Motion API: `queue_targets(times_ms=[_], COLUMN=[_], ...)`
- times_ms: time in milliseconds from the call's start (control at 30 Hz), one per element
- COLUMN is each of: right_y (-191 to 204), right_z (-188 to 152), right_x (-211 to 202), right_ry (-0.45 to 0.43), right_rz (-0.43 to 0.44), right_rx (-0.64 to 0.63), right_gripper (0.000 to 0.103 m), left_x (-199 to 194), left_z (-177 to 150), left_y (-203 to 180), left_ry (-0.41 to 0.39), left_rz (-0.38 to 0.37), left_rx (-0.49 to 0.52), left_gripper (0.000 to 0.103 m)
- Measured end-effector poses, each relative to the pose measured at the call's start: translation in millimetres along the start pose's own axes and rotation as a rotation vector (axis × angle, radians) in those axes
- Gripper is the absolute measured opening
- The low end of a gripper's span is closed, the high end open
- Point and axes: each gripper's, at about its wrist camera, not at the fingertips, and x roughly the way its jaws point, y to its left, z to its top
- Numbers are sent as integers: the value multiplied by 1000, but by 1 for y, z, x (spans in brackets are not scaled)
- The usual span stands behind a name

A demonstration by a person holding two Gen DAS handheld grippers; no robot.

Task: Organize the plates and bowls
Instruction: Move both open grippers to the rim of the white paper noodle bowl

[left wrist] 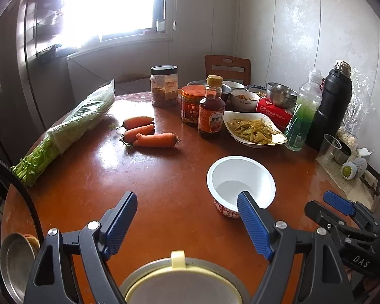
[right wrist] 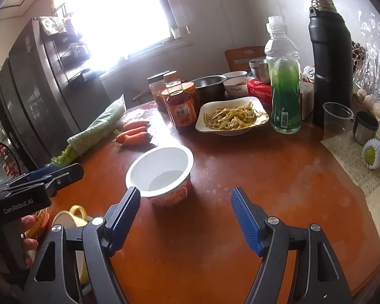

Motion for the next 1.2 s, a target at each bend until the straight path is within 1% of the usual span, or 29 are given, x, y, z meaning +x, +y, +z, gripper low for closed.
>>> queue_targets(times_ms=[133, 333, 433, 533, 600, 767, 833, 1200], right_y=[2, -1, -3, -7, -10, -15, -15, -11], right_z=[8, 15, 16, 17, 19, 20, 20, 27], right_x=[12, 27, 35, 45, 53, 69, 73, 97], right_ry=[26, 46, 59, 83, 97, 130, 140, 178], right_rz=[-1, 1, 12, 16, 11, 10, 7, 20], right_rx=[0, 11, 20, 34, 37, 54, 55, 42], right_gripper=[76, 76, 76, 76, 76, 76, 76, 76], left_x=[10, 24, 34, 40, 44, 65, 72, 93], left_z=[6, 14, 17, 18, 19, 19, 18, 21], left_y=[3, 8, 9, 11, 12, 15, 11, -4], left_ry=[23, 51, 82, 103, 108, 165, 185, 225], left_rz=[6, -6, -1, -28, -31, -40, -45, -66], left_rx=[5, -11, -10, -22, -30, -55, -47, -16], left_gripper=[81, 81, 81, 81, 81, 81, 81, 81])
